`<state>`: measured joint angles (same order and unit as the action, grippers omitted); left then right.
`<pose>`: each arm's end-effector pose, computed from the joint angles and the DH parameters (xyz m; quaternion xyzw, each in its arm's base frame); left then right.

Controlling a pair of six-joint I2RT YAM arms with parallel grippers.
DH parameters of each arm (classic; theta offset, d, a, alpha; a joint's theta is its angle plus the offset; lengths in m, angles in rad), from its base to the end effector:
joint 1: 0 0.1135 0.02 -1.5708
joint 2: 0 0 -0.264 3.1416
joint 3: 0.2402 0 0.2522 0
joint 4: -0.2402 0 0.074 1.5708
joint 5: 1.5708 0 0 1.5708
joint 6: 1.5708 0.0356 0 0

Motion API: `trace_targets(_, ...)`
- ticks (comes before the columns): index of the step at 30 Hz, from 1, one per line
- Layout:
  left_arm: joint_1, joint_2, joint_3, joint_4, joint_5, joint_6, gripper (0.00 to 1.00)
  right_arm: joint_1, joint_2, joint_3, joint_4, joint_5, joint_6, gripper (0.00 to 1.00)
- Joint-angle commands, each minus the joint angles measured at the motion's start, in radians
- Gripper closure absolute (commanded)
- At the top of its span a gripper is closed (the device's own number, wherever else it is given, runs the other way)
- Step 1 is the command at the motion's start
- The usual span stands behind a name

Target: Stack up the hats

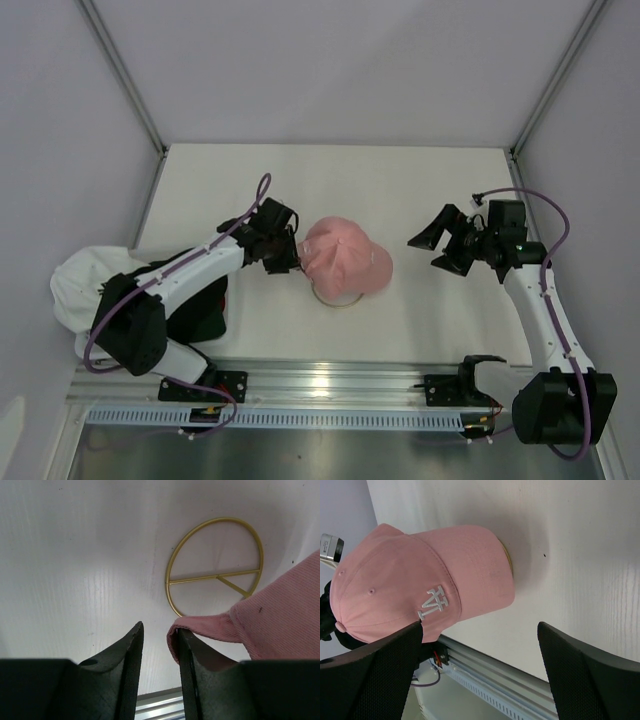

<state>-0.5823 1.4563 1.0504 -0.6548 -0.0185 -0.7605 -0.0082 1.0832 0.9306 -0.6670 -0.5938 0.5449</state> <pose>0.2443 -0.1601 0.2385 -0.0884 0.9636 -0.1499 0.2031 0.2183 0.0181 0.2931 0.1397 0.8851 0.3554 0.2661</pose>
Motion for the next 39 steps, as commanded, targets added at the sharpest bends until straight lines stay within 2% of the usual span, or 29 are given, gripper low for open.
trace_targets(1,-0.004,-0.005,-0.024,-0.026,-0.026,0.015,0.59,0.005,-0.002,0.023,0.017,0.026,-0.010,0.00)
trace_targets(3,-0.004,-0.046,-0.015,-0.043,-0.055,0.033,0.54,0.005,-0.002,0.043,-0.005,0.041,-0.033,0.00)
trace_targets(4,-0.004,-0.062,-0.009,-0.067,-0.067,0.041,0.41,0.005,0.001,0.068,-0.014,0.046,-0.045,0.01)
trace_targets(7,-0.002,-0.131,0.020,-0.117,-0.109,0.062,0.27,0.031,0.018,0.114,-0.042,0.057,-0.069,0.00)
trace_targets(10,-0.001,-0.206,0.039,-0.135,-0.118,0.079,0.21,0.040,0.041,0.174,-0.055,0.055,-0.083,0.01)
trace_targets(19,0.070,-0.350,0.083,-0.180,0.011,0.087,0.11,0.054,0.063,0.228,-0.071,0.057,-0.105,0.00)
trace_targets(23,0.152,-0.395,0.156,-0.281,0.017,0.118,0.04,0.059,0.049,0.237,-0.068,0.046,-0.099,0.01)
trace_targets(25,0.193,-0.416,0.228,-0.425,-0.052,0.142,0.00,0.065,0.046,0.252,-0.062,0.045,-0.097,0.00)
trace_targets(27,0.249,-0.428,0.308,-0.596,-0.205,0.142,0.01,0.071,0.052,0.264,-0.057,0.048,-0.099,0.00)
trace_targets(28,0.266,-0.435,0.339,-0.667,-0.275,0.112,0.01,0.076,0.055,0.275,-0.051,0.049,-0.096,0.00)
trace_targets(29,0.300,-0.442,0.420,-0.740,-0.413,0.016,0.01,0.085,0.060,0.278,-0.045,0.049,-0.092,0.00)
trace_targets(31,0.321,-0.461,0.466,-0.926,-0.509,-0.093,0.00,0.093,0.075,0.283,-0.019,0.034,-0.083,0.00)
trace_targets(34,0.407,-0.560,0.403,-0.925,-0.480,-0.094,0.00,0.114,0.104,0.287,0.003,0.014,-0.072,0.00)
trace_targets(35,0.483,-0.583,0.383,-0.925,-0.460,-0.092,0.01,0.120,0.110,0.290,0.006,0.011,-0.074,0.00)
trace_targets(36,0.515,-0.606,0.364,-0.925,-0.460,-0.086,0.01,0.129,0.116,0.293,0.003,0.008,-0.076,0.01)
trace_targets(39,0.639,-0.597,0.314,-0.925,-0.477,-0.060,0.00,0.145,0.127,0.289,0.017,0.006,-0.074,0.00)
